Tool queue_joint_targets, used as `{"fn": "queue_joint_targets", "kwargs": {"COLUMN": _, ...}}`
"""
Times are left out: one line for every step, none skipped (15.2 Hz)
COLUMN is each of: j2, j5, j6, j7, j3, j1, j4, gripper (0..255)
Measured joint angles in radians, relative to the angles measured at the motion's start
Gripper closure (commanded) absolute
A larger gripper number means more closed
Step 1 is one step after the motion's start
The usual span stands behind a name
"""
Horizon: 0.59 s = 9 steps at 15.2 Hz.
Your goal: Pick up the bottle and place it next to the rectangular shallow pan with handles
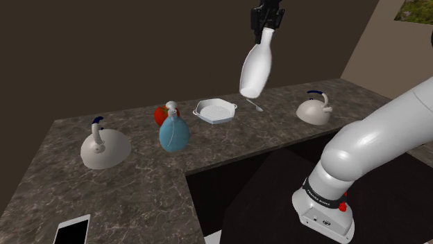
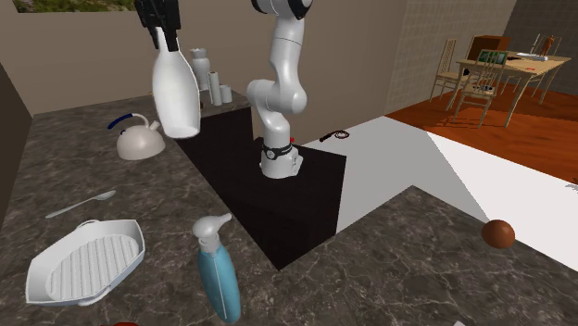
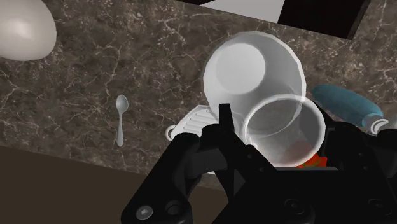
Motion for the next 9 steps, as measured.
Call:
{"fn": "queue_joint_targets", "kwargs": {"j2": 0.000, "j5": -0.009, "j6": -0.013, "j7": -0.028, "j3": -0.020, "j1": -0.008, "j4": 0.013, "gripper": 255}}
{"fn": "queue_joint_targets", "kwargs": {"j2": 0.006, "j5": -0.016, "j6": -0.031, "j7": -0.053, "j3": -0.037, "j1": -0.015, "j4": 0.038, "gripper": 255}}
{"fn": "queue_joint_targets", "kwargs": {"j2": 0.010, "j5": -0.023, "j6": -0.040, "j7": -0.078, "j3": -0.053, "j1": -0.021, "j4": 0.051, "gripper": 255}}
{"fn": "queue_joint_targets", "kwargs": {"j2": 0.020, "j5": -0.029, "j6": -0.055, "j7": -0.101, "j3": -0.069, "j1": -0.027, "j4": 0.076, "gripper": 255}}
{"fn": "queue_joint_targets", "kwargs": {"j2": 0.035, "j5": -0.037, "j6": -0.067, "j7": -0.132, "j3": -0.091, "j1": -0.036, "j4": 0.104, "gripper": 255}}
{"fn": "queue_joint_targets", "kwargs": {"j2": 0.042, "j5": -0.044, "j6": -0.074, "j7": -0.163, "j3": -0.112, "j1": -0.044, "j4": 0.120, "gripper": 255}}
{"fn": "queue_joint_targets", "kwargs": {"j2": 0.051, "j5": -0.047, "j6": -0.074, "j7": -0.177, "j3": -0.122, "j1": -0.048, "j4": 0.130, "gripper": 255}}
{"fn": "queue_joint_targets", "kwargs": {"j2": 0.049, "j5": -0.049, "j6": -0.067, "j7": -0.183, "j3": -0.126, "j1": -0.049, "j4": 0.121, "gripper": 255}}
{"fn": "queue_joint_targets", "kwargs": {"j2": 0.042, "j5": -0.051, "j6": -0.055, "j7": -0.186, "j3": -0.128, "j1": -0.050, "j4": 0.102, "gripper": 255}}
